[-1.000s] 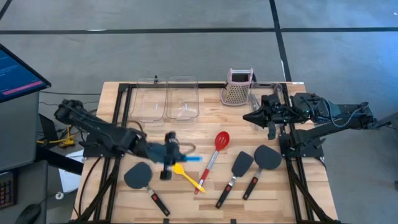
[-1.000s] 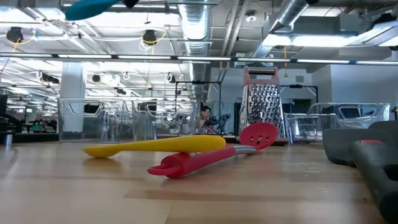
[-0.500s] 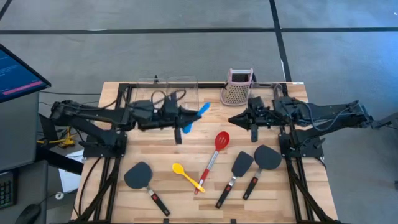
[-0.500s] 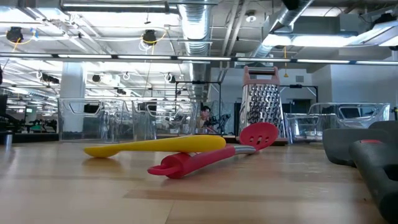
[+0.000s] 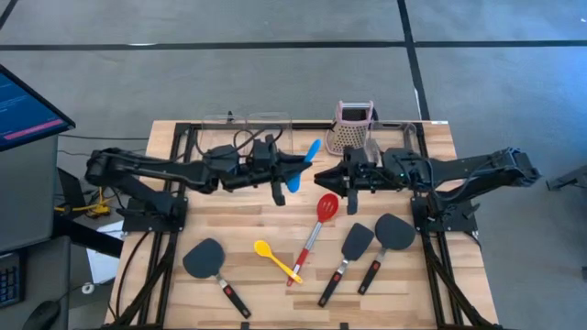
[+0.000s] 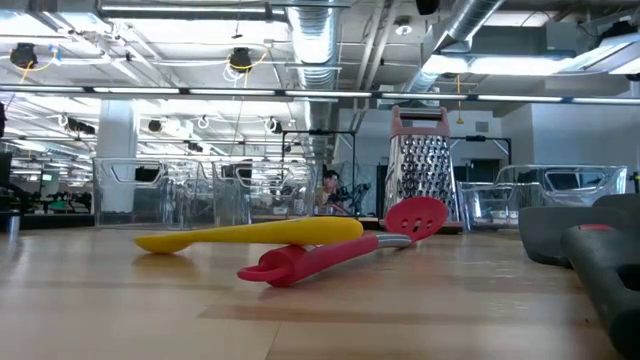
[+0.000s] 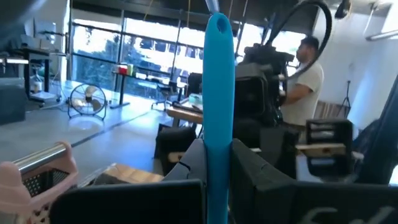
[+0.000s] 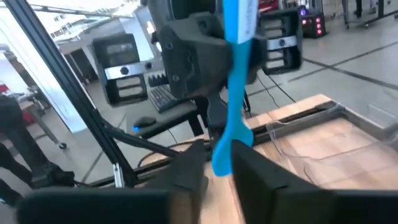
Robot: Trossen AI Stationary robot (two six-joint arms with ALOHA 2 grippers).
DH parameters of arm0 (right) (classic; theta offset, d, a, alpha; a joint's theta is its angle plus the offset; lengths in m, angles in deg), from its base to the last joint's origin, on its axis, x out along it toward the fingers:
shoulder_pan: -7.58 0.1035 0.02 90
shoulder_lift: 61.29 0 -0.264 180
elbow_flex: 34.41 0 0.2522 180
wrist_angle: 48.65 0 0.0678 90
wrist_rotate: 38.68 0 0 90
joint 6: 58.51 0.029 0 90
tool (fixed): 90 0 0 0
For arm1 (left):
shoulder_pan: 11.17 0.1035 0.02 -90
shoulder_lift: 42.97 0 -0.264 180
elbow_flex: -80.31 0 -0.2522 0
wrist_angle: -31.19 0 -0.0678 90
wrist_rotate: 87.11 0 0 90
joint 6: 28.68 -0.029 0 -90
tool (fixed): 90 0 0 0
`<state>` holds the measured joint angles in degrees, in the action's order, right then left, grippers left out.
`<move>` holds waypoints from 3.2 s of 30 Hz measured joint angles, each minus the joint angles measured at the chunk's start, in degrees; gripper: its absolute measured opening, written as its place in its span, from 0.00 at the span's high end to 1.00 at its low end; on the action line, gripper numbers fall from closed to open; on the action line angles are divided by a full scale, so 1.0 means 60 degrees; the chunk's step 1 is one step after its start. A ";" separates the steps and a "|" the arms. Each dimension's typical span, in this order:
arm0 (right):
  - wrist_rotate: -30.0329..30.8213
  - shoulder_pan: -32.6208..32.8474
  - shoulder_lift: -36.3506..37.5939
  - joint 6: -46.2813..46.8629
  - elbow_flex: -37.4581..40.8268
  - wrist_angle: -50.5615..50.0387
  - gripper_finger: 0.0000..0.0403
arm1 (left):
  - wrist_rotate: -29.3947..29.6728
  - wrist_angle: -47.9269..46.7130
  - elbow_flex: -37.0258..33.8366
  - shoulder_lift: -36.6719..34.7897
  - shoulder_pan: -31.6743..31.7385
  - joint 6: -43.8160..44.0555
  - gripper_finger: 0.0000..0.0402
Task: Pick & Place Kitchen Items
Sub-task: Put the blue serving spoon into the left transparent bin
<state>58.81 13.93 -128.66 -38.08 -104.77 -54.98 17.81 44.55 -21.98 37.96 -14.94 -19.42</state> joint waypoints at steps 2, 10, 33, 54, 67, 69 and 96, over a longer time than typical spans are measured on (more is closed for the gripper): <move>-0.0001 0.0000 -0.0125 0.0000 0.0004 0.0097 0.72 | -0.0026 0.0310 0.0001 0.0089 0.0000 0.0019 0.99; 0.0047 -0.0075 -0.0796 -0.0001 0.0005 0.0888 0.37 | -0.0299 0.0434 -0.0002 0.0226 0.0000 0.0485 0.99; -0.0012 -0.0142 -0.1020 -0.0176 0.0004 0.1263 0.64 | -0.0372 0.2210 0.0004 0.1304 0.0004 0.1045 0.99; 0.0090 -0.0143 -0.1009 -0.0040 -0.0007 0.1085 0.96 | -0.0383 0.2225 -0.0007 0.1267 0.0124 0.1004 0.98; 0.0014 -0.0153 -0.0741 -0.0047 -0.0007 0.0504 0.96 | -0.0448 0.2249 -0.0007 0.1270 0.0276 0.1045 0.97; 0.0013 -0.0153 -0.0696 -0.0050 -0.0021 0.0346 0.96 | -0.0560 0.2221 -0.0007 0.1270 0.0333 0.1045 0.96; -0.1822 -0.0686 -0.0368 0.0350 0.0009 -0.1464 0.96 | -0.2973 0.1293 0.0018 0.1238 0.1333 0.2534 0.54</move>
<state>47.88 9.81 -130.87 -35.98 -104.72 -63.76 -0.03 52.30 -21.87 45.39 -6.94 -4.21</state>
